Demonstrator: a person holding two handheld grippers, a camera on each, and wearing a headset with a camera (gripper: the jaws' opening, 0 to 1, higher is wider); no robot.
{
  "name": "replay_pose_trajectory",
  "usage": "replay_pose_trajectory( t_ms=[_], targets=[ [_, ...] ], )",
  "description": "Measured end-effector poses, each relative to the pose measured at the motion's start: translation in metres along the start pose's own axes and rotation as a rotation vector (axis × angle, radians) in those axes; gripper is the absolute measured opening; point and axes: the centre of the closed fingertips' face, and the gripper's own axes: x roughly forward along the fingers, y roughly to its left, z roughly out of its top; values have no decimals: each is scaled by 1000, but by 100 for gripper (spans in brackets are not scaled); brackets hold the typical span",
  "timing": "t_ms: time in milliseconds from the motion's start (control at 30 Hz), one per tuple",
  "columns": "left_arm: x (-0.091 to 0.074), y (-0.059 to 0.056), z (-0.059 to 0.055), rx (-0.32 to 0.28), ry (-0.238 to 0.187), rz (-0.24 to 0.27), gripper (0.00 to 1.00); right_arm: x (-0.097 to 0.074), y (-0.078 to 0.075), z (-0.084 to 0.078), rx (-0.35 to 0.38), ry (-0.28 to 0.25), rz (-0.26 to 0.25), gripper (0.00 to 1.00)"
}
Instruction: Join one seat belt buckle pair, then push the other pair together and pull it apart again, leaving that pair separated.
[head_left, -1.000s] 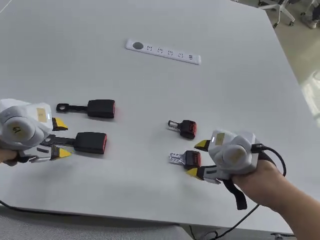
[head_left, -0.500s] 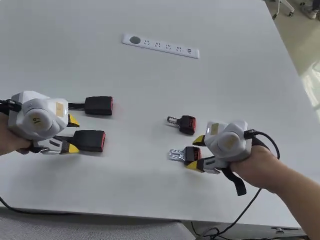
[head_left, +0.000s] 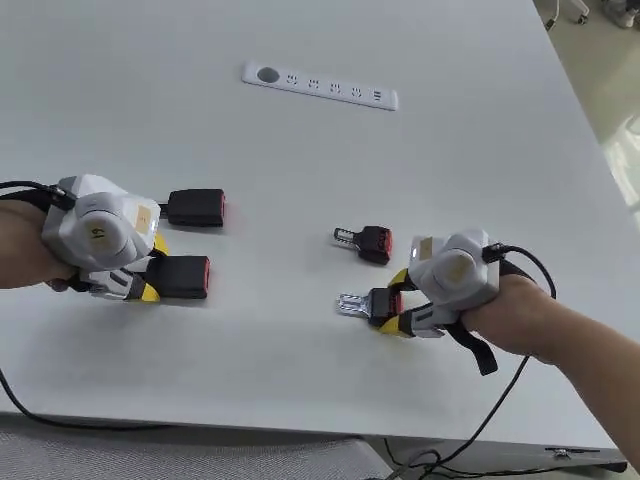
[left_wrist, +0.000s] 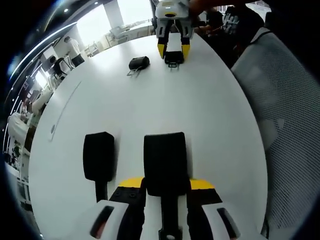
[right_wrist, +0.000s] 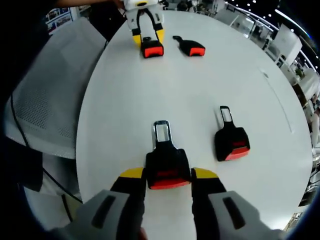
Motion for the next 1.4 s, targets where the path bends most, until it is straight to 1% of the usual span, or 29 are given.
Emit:
replay_pose_trajectory(
  t_ms=[67, 133, 200, 300, 400, 500, 567, 800, 933, 1033, 1133, 1200, 1400],
  targets=[
    [0, 0, 0, 10, 7, -9, 32, 1, -1, 0, 9, -6, 16, 37],
    [1, -1, 1, 20, 15, -18, 32, 3, -1, -1, -6, -3, 32, 36],
    [1, -1, 1, 17, 22, -23, 32, 3, -1, 0, -33, 3, 45, 35],
    [0, -1, 1, 11, 15, -27, 31, 3, -1, -1, -64, 22, 50, 35],
    [0, -2, 1, 17, 11, -29, 31, 3, 0, 0, -82, 22, 54, 35],
    [0, -2, 1, 11, 21, -26, 31, 3, 0, 0, -83, 17, 56, 35],
    [0, -2, 1, -2, 18, -25, 31, 3, 1, 1, -82, 19, 53, 35],
    [0, -2, 0, -16, -4, -31, 31, 4, 0, 3, -70, 5, 48, 35],
    [-1, -2, 0, -29, -27, -32, 31, 4, 1, 4, -67, -1, 47, 35],
    [-1, -2, 0, -34, -42, -31, 31, 4, 0, 4, -65, -15, 47, 35],
    [-1, -2, 1, -31, -42, -31, 31, 4, 0, 4, -64, -22, 48, 35],
    [-1, -2, 1, -30, -37, -33, 31, 4, -1, 6, -45, -34, 52, 35],
    [-1, -2, 1, -30, -31, -32, 31, 6, -1, 9, -61, -31, 47, 35]
  ],
)
